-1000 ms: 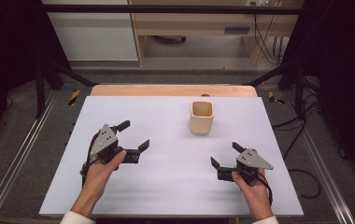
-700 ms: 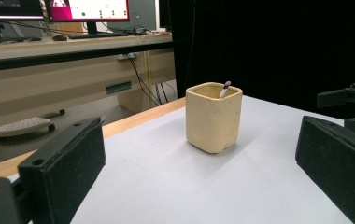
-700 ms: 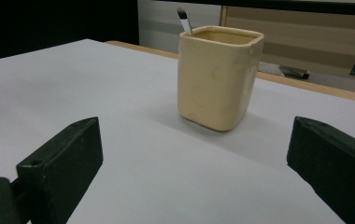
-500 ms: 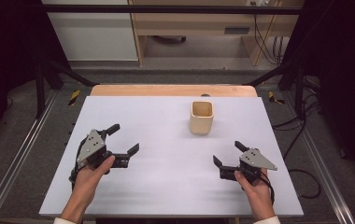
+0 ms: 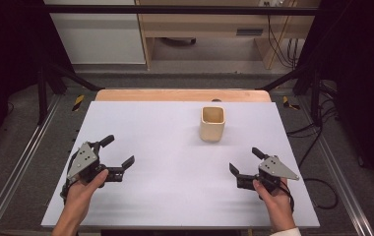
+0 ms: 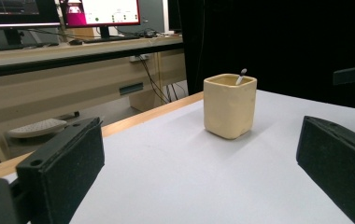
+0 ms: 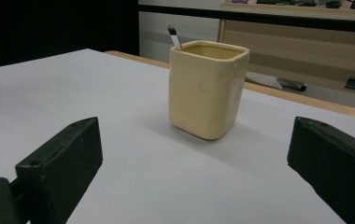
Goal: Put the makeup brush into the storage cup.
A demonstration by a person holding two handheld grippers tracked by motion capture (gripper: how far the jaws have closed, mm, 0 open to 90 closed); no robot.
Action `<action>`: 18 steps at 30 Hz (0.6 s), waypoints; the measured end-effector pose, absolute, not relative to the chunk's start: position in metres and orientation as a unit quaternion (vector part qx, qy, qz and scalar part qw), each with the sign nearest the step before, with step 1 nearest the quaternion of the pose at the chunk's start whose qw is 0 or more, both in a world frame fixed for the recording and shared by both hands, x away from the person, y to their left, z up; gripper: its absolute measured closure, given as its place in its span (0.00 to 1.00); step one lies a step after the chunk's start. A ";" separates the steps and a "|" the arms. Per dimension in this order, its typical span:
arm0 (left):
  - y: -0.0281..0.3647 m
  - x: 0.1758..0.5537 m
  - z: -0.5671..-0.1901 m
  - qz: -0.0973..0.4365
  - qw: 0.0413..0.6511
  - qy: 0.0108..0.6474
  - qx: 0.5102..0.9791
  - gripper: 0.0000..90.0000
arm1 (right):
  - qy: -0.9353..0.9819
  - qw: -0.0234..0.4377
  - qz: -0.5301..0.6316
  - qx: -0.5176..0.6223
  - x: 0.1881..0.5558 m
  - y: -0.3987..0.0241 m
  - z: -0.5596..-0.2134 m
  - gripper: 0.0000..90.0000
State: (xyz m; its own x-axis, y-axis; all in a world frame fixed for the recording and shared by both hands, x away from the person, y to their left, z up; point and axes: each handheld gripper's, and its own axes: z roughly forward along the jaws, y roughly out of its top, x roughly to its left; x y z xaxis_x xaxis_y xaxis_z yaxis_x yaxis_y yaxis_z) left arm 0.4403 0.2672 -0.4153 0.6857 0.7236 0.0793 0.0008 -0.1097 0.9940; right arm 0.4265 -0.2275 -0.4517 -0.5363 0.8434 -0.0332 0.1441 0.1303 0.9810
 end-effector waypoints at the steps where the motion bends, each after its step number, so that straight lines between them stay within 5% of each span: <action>1: 0.270 0.440 -0.416 0.297 0.612 0.265 0.684 0.01 | 0.682 0.318 0.552 0.361 0.427 -0.229 -0.452 0.04; 18: 0.295 0.431 -0.429 0.317 0.607 0.274 0.675 0.01 | 0.680 0.323 0.549 0.362 0.426 -0.243 -0.453 0.03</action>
State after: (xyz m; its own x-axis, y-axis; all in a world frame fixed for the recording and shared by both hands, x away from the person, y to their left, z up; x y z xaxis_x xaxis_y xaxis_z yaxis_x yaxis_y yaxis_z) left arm 0.4305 0.2948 -0.4290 0.6490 0.7548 0.0951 -0.0143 -0.1129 0.9935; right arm 0.4263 -0.2428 -0.4527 -0.5298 0.8471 -0.0414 0.1380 0.1343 0.9813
